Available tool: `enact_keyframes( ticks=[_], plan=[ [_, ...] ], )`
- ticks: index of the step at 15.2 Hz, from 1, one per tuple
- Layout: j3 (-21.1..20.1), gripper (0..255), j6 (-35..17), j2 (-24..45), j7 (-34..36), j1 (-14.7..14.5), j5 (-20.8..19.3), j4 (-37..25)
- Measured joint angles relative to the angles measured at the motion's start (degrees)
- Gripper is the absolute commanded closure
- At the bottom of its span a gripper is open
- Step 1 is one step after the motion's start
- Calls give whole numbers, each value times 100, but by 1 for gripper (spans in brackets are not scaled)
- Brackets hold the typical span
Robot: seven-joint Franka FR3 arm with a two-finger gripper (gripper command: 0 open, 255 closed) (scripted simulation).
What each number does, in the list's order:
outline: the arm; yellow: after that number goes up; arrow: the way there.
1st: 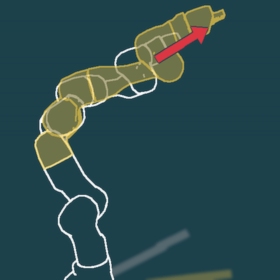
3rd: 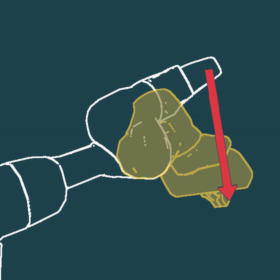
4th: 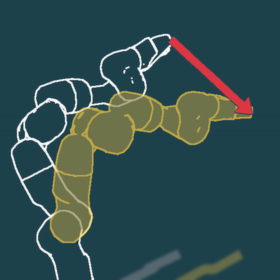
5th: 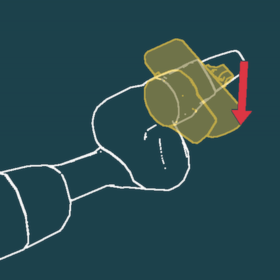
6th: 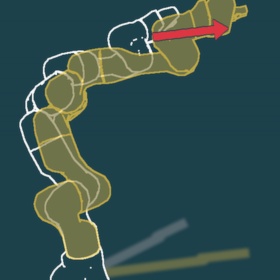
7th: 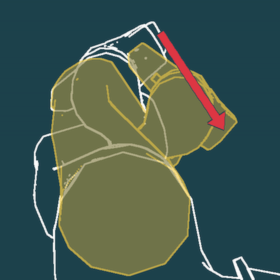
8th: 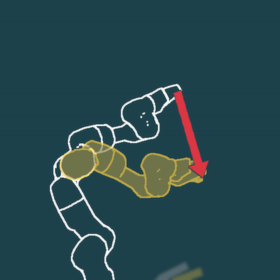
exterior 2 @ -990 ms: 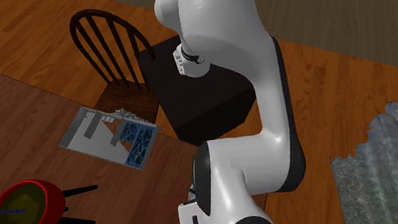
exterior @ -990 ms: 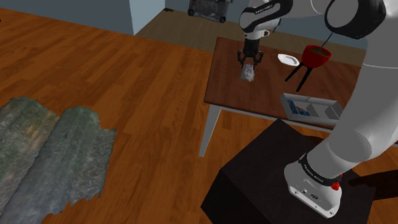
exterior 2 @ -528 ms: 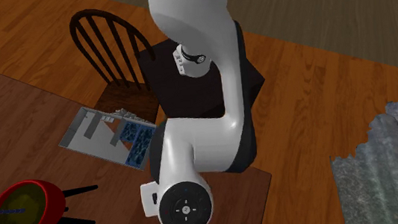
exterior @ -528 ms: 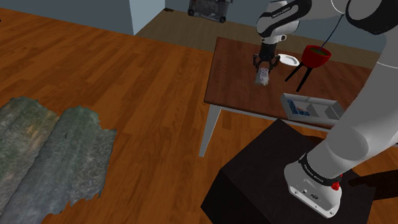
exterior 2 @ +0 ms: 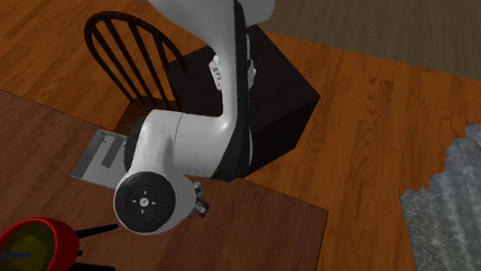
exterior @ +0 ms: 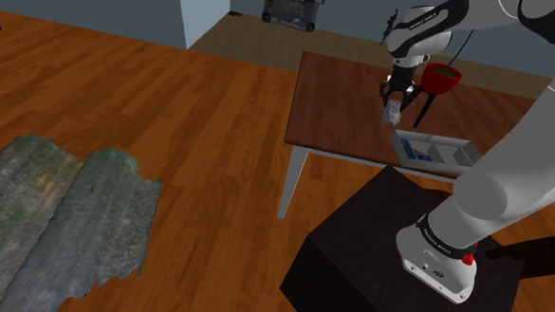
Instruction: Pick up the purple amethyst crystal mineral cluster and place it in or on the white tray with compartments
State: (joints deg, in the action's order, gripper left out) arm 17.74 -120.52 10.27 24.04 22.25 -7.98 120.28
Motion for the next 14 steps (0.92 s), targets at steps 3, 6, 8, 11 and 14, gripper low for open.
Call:
enact_keyframes(
  ticks=[3, 6, 8, 11, 14],
  plan=[
    [174, 255, -133, -190, -290, 193, -118, 262],
    [380, 255, -258, -331, -644, 425, -234, 459],
    [506, 255, -322, -416, -857, 563, -307, 561],
    [703, 255, -364, -523, -1211, 779, -402, 633],
    [905, 255, -508, -543, -1586, 1009, -469, 719]
  ],
)
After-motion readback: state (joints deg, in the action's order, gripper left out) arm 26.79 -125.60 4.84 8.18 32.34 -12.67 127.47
